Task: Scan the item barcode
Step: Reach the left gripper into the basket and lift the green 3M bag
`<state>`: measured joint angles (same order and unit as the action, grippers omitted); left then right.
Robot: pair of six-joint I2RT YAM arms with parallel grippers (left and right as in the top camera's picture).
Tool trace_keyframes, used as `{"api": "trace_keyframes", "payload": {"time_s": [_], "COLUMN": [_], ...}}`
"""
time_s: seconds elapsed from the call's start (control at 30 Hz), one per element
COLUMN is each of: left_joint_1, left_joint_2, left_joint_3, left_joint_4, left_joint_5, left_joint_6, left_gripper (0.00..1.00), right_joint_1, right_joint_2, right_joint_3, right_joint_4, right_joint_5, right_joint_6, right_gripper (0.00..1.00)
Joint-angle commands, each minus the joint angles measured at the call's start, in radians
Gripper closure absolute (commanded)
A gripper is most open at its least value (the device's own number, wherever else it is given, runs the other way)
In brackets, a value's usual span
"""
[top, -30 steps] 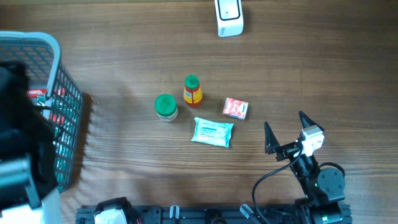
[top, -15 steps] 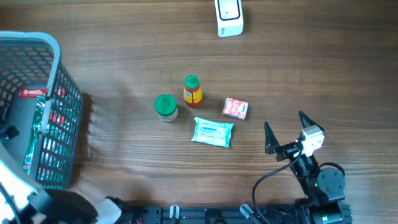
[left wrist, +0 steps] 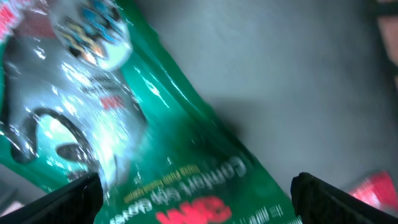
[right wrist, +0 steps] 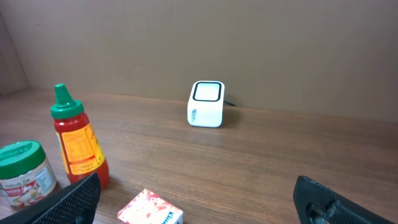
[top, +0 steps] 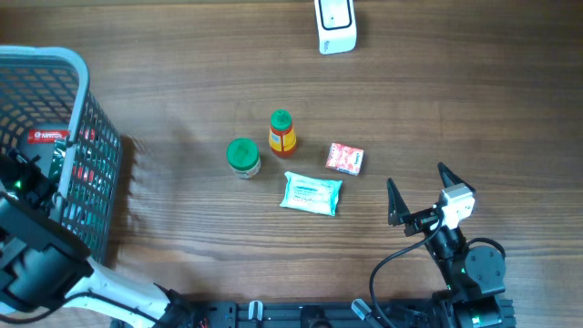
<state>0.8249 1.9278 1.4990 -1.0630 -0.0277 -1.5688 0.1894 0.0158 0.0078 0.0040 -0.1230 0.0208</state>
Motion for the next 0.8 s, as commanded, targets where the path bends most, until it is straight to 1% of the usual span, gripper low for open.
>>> {"api": "trace_keyframes", "payload": {"time_s": [0.0,0.1,0.23,0.33,0.37,0.4,0.43,0.47,0.5,0.53,0.57,0.63,0.77], "left_joint_1": [0.005,0.005,0.003,0.004,0.004,0.004,0.004,0.004,0.004,0.004,0.004,0.004,0.005], "left_joint_2": [0.048,0.086,0.138,0.169,0.179,0.183,0.184,0.184,0.184,0.184,0.178,0.148,0.0], "left_joint_3": [0.005,0.005,-0.004,-0.06,-0.092,-0.113,-0.153,-0.167,-0.171,-0.171,-0.17,-0.169,-0.153], "left_joint_4": [-0.022,-0.043,-0.058,-0.055,-0.052,-0.049,-0.048,-0.049,-0.049,-0.049,-0.049,-0.054,-0.087], "left_joint_5": [-0.071,-0.077,-0.098,-0.097,-0.097,-0.097,-0.097,-0.097,-0.097,-0.097,-0.097,-0.097,-0.098], "left_joint_6": [-0.097,-0.134,-0.134,-0.134,-0.134,-0.134,-0.133,-0.132,-0.122,-0.097,-0.068,-0.031,-0.031], "left_gripper": [0.0,0.0,0.0,0.0,0.04,0.15,0.47,0.62,0.68,0.8,0.96,0.96,0.96], "right_joint_1": [0.004,0.004,0.004,0.004,0.004,0.004,0.004,0.004,0.004,0.004,0.004,0.004,0.004], "right_joint_2": [-0.002,-0.002,-0.002,-0.002,-0.002,-0.002,-0.002,-0.002,-0.002,-0.002,-0.002,-0.002,-0.002], "right_joint_3": [-0.002,-0.002,-0.002,-0.002,-0.002,-0.002,-0.002,-0.002,-0.002,-0.002,-0.002,-0.002,-0.002], "right_joint_4": [0.003,0.003,0.003,0.003,0.003,0.003,0.003,0.003,0.003,0.003,0.003,0.003,0.003], "right_joint_5": [-0.007,-0.007,-0.007,-0.007,-0.007,-0.007,-0.007,-0.007,-0.007,-0.007,-0.007,-0.007,-0.007], "right_joint_6": [-0.002,-0.002,-0.002,-0.002,-0.002,-0.002,-0.002,-0.002,-0.002,-0.002,-0.002,-0.002,-0.002], "right_gripper": [0.0,0.0,0.0,0.0,0.0,0.0,0.0,0.0,0.0,0.0,0.0,0.0,0.0]}}
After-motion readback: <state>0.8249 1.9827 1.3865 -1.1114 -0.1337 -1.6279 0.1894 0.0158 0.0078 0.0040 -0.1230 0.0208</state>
